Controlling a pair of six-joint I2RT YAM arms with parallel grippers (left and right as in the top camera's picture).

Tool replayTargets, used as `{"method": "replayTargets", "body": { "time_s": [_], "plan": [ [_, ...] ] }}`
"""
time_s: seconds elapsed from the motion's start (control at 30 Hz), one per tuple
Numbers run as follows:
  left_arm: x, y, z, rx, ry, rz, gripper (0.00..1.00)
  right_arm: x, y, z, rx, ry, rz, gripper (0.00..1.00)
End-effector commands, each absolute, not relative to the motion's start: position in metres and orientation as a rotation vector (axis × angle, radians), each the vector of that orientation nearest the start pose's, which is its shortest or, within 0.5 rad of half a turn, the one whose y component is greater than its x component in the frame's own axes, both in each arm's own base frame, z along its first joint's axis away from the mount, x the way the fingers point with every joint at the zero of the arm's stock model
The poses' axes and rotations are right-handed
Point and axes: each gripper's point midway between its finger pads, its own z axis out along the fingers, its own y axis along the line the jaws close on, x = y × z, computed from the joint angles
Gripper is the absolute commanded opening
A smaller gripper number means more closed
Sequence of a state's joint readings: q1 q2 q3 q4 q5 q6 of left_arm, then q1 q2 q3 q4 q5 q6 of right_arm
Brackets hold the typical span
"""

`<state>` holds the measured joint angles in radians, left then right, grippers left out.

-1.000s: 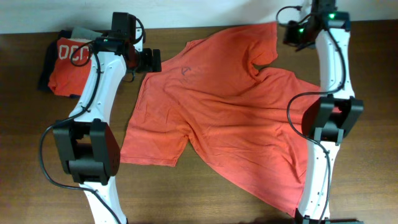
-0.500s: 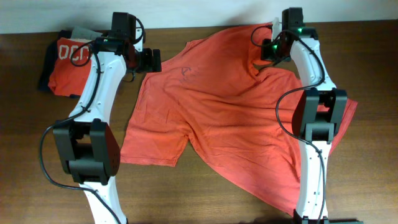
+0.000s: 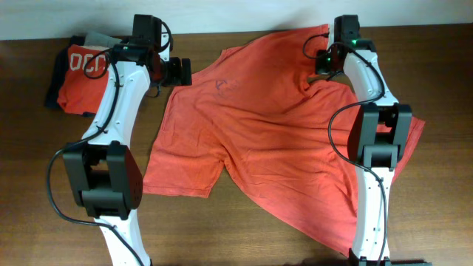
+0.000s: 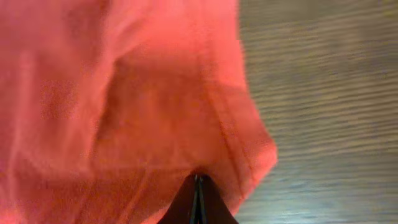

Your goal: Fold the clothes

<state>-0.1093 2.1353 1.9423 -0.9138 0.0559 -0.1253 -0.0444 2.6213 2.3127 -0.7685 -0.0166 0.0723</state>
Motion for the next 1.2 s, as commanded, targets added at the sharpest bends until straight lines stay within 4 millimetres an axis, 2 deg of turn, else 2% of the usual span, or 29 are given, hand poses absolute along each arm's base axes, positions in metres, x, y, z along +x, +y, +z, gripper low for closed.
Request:
{"method": "replayTargets", "body": {
  "time_s": [0.0, 0.2, 0.27, 0.37, 0.43, 0.5, 0.63, 0.7, 0.83, 0.9, 0.97, 1.1, 1.17],
  "plan": [
    [0.52, -0.066, 0.137, -0.008, 2.666, -0.163, 0.99, 0.618, -0.056, 0.009, 0.2, 2.624, -0.123, 0.04],
    [0.52, -0.066, 0.137, -0.008, 2.665, -0.163, 0.99, 0.631, -0.076, 0.024, 0.236, 2.55, -0.129, 0.06],
    [0.52, -0.066, 0.137, -0.008, 2.666, -0.163, 0.99, 0.638, -0.081, 0.036, 0.245, 2.514, -0.13, 0.34],
    [0.52, -0.066, 0.137, -0.008, 2.666, -0.163, 0.99, 0.644, -0.083, 0.065, 0.245, 2.468, -0.122, 0.45],
    [0.52, -0.066, 0.137, -0.008, 2.666, -0.163, 0.99, 0.644, -0.083, 0.098, 0.244, 2.443, -0.121, 0.48],
    [0.52, -0.066, 0.137, -0.008, 2.666, -0.163, 0.99, 0.635, -0.082, 0.132, 0.244, 2.441, -0.121, 0.49],
    [0.52, -0.066, 0.137, -0.008, 2.666, -0.163, 0.99, 0.594, -0.078, 0.194, 0.247, 2.493, -0.122, 0.48],
    [0.52, -0.066, 0.137, -0.008, 2.666, -0.163, 0.99, 0.569, -0.076, 0.214, 0.254, 2.537, -0.123, 0.33],
    [0.52, -0.066, 0.137, -0.008, 2.666, -0.163, 0.99, 0.519, -0.08, 0.234, 0.429, 2.615, -0.093, 0.04],
    [0.52, -0.066, 0.137, -0.008, 2.666, -0.163, 0.99, 0.501, -0.081, 0.239, 0.488, 2.647, -0.082, 0.04],
    [0.52, -0.066, 0.137, -0.008, 2.666, -0.163, 0.99, 0.499, -0.074, 0.244, 0.462, 2.646, -0.01, 0.04],
    [0.52, -0.066, 0.137, -0.008, 2.666, -0.163, 0.99, 0.5, -0.037, 0.258, 0.384, 2.63, 0.296, 0.04],
    [0.52, -0.066, 0.137, -0.008, 2.666, -0.163, 0.99, 0.497, -0.023, 0.265, 0.355, 2.623, 0.391, 0.04]
  ]
}}
